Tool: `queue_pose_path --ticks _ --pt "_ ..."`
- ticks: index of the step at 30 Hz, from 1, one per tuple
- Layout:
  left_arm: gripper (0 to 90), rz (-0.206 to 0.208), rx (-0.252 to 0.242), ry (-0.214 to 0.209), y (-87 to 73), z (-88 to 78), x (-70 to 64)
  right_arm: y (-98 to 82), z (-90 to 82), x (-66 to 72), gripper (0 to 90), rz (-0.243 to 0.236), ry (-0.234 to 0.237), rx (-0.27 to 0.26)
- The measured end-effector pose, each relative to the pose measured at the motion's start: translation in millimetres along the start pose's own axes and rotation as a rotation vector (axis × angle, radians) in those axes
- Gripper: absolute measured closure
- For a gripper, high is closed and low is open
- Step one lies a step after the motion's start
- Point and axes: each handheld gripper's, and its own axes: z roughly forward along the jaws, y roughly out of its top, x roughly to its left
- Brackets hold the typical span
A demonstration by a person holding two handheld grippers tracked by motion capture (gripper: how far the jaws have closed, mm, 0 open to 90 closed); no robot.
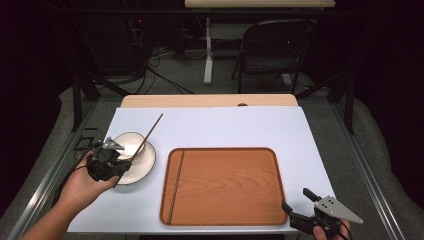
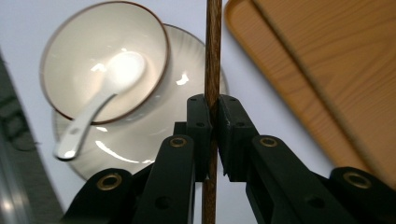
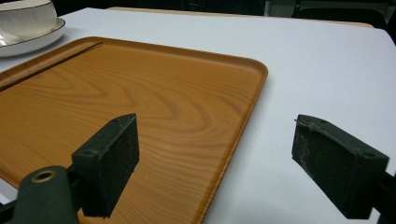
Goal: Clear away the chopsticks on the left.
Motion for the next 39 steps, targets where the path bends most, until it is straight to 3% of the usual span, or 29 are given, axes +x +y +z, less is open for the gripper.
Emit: queue_pose_path --ticks 1,5,12,14,18,25,30,39 --pt "83.7 -0.062 -0.001 -0.044 1.6 0.2 -0.4 0.0 0.0 0.0 14.3 0.0 0.0 0.0" --pt "83.7 -0.19 0.008 -0.13 3.7 2.5 -1.4 0.0 0.1 -0.3 14.3 0.0 0.0 0.001" --pt "83.7 -0.342 0.03 -0.233 9.1 8.7 -6.7 -0.4 0.4 -1.5 14.3 0.001 -0.002 -0.002" --pt "83.7 -0.354 0.033 -0.241 9.8 9.5 -7.6 -0.5 0.9 -2.0 14.3 0.006 0.0 -0.001" --pt "83.7 -0.41 0.053 -0.302 11.8 16.5 -12.8 -0.3 1.3 -2.1 14.3 0.009 0.004 -0.001" --pt "83.7 -0.451 0.068 -0.363 11.7 26.0 -24.5 0.5 2.0 -1.1 14.3 -0.004 0.008 -0.004" --pt "83.7 -0.474 0.088 -0.375 11.5 35.3 -33.9 0.4 1.3 -0.9 14.3 -0.004 0.005 -0.007" --pt "83.7 -0.535 0.169 -0.44 2.9 69.5 -52.4 0.3 1.0 -1.2 14.3 -0.004 0.006 -0.008"
